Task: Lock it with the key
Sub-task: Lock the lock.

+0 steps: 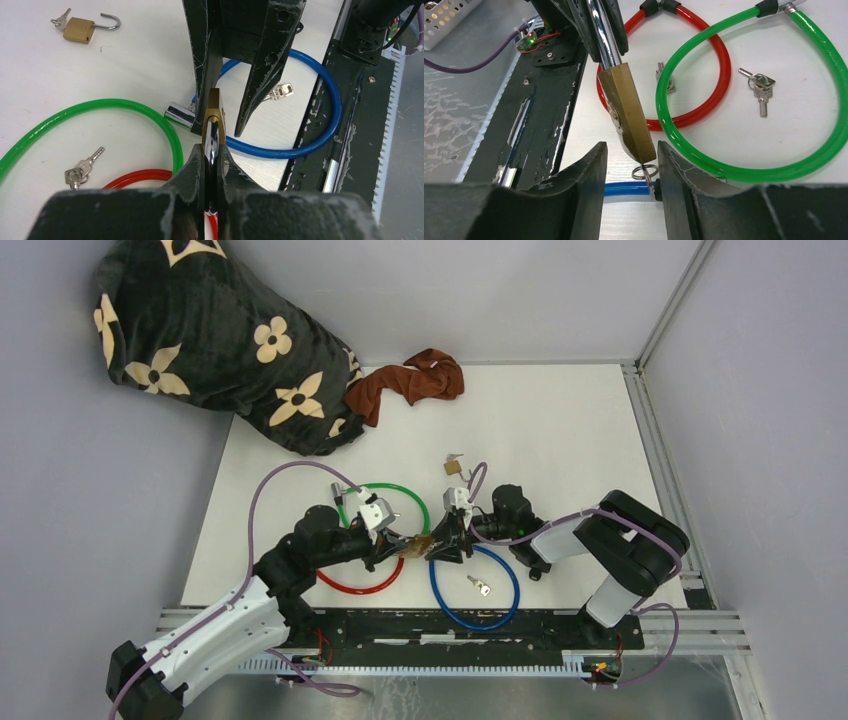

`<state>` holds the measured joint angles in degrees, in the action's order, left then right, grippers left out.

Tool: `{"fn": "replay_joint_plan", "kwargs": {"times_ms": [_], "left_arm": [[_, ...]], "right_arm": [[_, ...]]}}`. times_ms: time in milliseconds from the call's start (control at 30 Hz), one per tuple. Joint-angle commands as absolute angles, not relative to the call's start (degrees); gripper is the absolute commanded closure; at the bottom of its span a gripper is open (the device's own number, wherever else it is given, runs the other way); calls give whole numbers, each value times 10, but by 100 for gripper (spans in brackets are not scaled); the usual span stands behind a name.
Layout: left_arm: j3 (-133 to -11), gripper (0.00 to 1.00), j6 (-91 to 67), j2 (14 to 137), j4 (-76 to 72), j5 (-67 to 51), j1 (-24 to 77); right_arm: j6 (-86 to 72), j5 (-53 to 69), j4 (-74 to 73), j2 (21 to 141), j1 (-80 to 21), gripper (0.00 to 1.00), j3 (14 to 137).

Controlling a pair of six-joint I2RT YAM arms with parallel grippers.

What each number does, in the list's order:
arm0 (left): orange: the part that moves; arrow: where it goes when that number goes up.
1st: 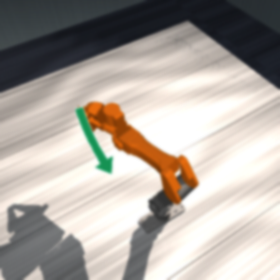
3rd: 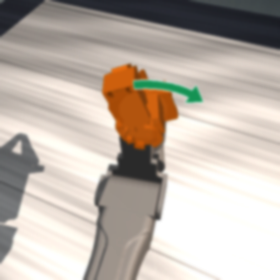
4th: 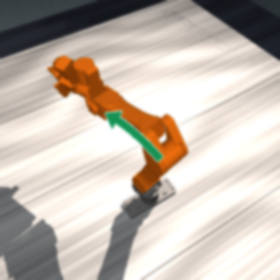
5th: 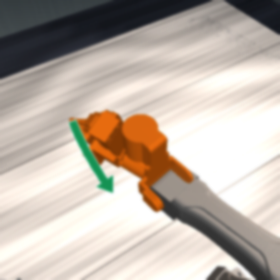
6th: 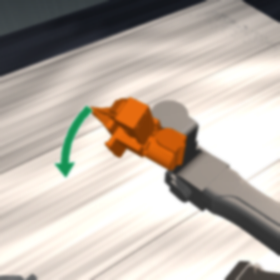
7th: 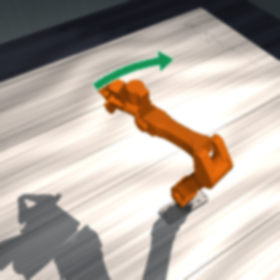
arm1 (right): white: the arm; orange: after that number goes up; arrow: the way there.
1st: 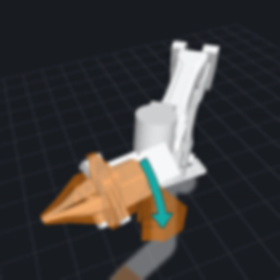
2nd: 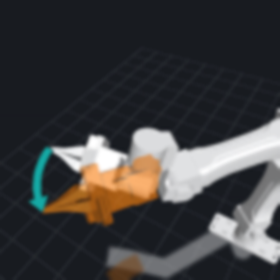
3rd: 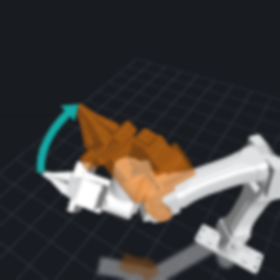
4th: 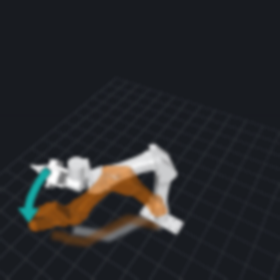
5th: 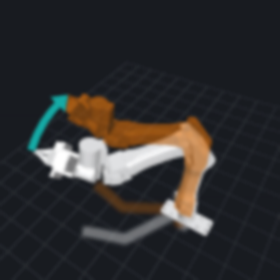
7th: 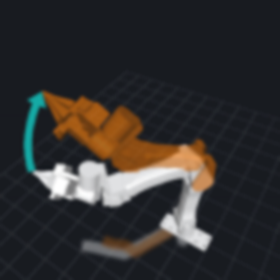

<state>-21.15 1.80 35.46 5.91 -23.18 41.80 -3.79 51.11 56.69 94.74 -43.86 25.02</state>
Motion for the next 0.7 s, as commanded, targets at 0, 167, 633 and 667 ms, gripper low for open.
{"fn": "replay_joint_plan", "kwargs": {"times_ms": [0,167,633,667], "left_arm": [[-235,98,2,348,-24,-255,416],[-233,98,2,348,-24,-256,416],[-239,98,2,350,-24,-250,416],[-239,98,2,350,-24,-251,416]], "right_arm": [[-18,535,597,956,-438,53,251],[-40,534,640,962,-439,59,241],[-8,539,610,963,-439,53,233],[-6,539,609,963,-439,54,232]]}}
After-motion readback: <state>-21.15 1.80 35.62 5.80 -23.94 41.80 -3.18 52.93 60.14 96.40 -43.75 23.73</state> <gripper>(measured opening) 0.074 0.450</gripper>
